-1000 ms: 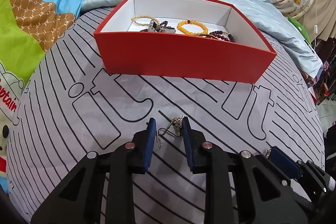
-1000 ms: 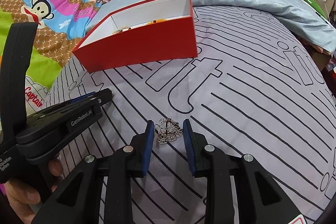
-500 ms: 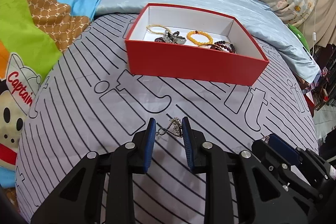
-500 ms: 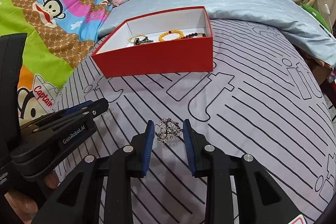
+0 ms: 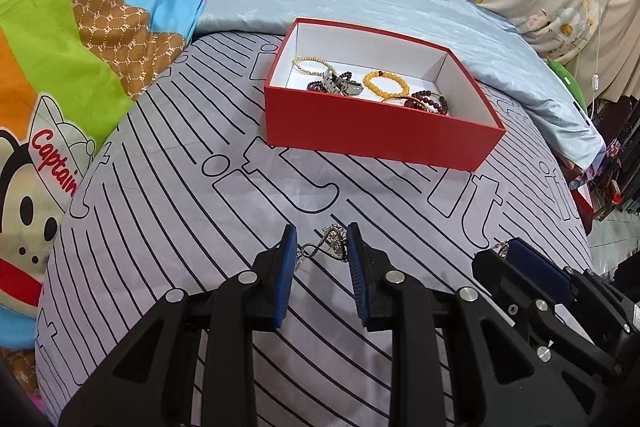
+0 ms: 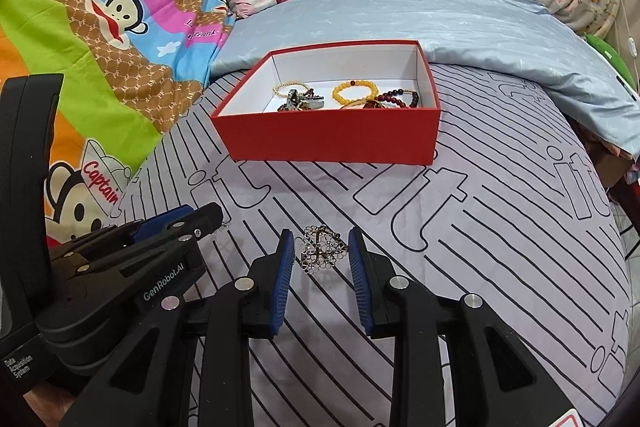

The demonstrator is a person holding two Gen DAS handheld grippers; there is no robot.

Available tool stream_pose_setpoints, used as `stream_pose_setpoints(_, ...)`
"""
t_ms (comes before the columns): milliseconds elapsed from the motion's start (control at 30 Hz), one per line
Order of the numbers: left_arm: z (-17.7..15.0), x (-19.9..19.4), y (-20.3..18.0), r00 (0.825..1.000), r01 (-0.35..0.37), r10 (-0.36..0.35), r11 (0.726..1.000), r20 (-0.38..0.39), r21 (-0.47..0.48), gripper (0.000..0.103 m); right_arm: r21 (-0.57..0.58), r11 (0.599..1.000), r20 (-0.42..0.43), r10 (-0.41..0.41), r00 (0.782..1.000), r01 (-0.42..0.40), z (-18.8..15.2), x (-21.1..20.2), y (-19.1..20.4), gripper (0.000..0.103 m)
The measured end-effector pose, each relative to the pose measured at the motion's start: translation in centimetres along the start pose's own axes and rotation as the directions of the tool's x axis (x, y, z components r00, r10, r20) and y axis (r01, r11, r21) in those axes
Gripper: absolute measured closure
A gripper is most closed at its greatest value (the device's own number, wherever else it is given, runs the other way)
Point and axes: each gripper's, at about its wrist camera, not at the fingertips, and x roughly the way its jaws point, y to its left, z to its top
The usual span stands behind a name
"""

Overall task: Organize jewelry
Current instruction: 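Carry both silver necklaces over the red box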

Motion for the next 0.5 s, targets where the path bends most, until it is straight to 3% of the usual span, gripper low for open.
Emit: stream_pose_setpoints(500, 3.4, -1.3, -0.9, 0.998, 0.012, -0.014, 1.000, 0.066, 0.021, 0.078, -0.007, 1.000, 0.052, 0.005, 0.999, -0.004, 3.2, -0.4, -0.5, 0.076)
